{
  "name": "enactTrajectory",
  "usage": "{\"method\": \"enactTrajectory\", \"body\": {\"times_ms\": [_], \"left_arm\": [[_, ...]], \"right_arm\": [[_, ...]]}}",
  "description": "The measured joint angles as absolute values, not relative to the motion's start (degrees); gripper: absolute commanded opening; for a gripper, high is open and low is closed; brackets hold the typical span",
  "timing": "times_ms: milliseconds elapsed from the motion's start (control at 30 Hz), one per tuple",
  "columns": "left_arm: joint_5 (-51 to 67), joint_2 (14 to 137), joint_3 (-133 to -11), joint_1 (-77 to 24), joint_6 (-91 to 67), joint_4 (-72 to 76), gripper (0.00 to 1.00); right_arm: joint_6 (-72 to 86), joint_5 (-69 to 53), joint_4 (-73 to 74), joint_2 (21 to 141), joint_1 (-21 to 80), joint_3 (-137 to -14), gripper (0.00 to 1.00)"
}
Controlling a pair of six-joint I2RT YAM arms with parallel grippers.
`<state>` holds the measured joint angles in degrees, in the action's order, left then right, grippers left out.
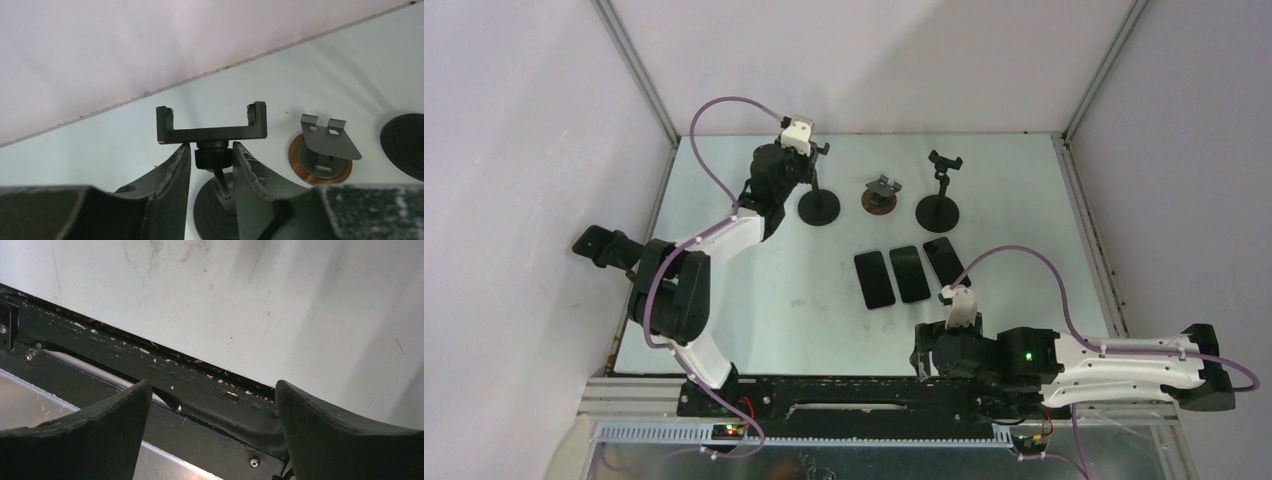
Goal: Remove the phone from the phone stand
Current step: Place the phone stand at the center of the board, then pick up the phone stand with the phone at the center of the board.
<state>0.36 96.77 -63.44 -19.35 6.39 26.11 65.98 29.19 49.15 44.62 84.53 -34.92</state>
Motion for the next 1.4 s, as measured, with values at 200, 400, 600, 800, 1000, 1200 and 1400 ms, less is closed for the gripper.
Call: {"method": "enactTrajectory", "body": {"times_ms": [200,400,600,800,1000,1200,1400], "left_arm": [[-2.52,96.75,-63.42,-19.46,6.42,27.33,0.57],[-4.6,95.22,-62.54,-19.42,6.0,26.28,0.9],[-8.29,88.33,-61.93,-19.42,4.89,20.84,0.99],[-16.51,76.07,-60.86,-19.46,-1.48,12.14,1.0],[-25.06,62.76,-59.79,-19.46,-11.88,-0.86,1.0],[-36.23,58.65,-58.81,-19.46,-22.9,-18.9,1.0],[-51.51,59.22,-57.71,-19.09,-34.87,-38.81,1.0]], "right_arm": [[66.06,29.89,49.17,44.62,84.62,-34.89,0.96],[66.06,30.02,49.23,44.56,84.64,-34.89,0.96],[65.98,30.17,49.19,44.75,84.66,-34.92,0.96],[65.76,30.48,48.88,46.54,84.68,-34.92,0.98],[65.71,30.94,47.97,48.23,84.68,-34.89,0.99],[65.04,31.18,47.11,50.15,84.66,-34.89,1.0],[64.14,30.87,45.89,51.83,84.25,-34.89,0.99]]}}
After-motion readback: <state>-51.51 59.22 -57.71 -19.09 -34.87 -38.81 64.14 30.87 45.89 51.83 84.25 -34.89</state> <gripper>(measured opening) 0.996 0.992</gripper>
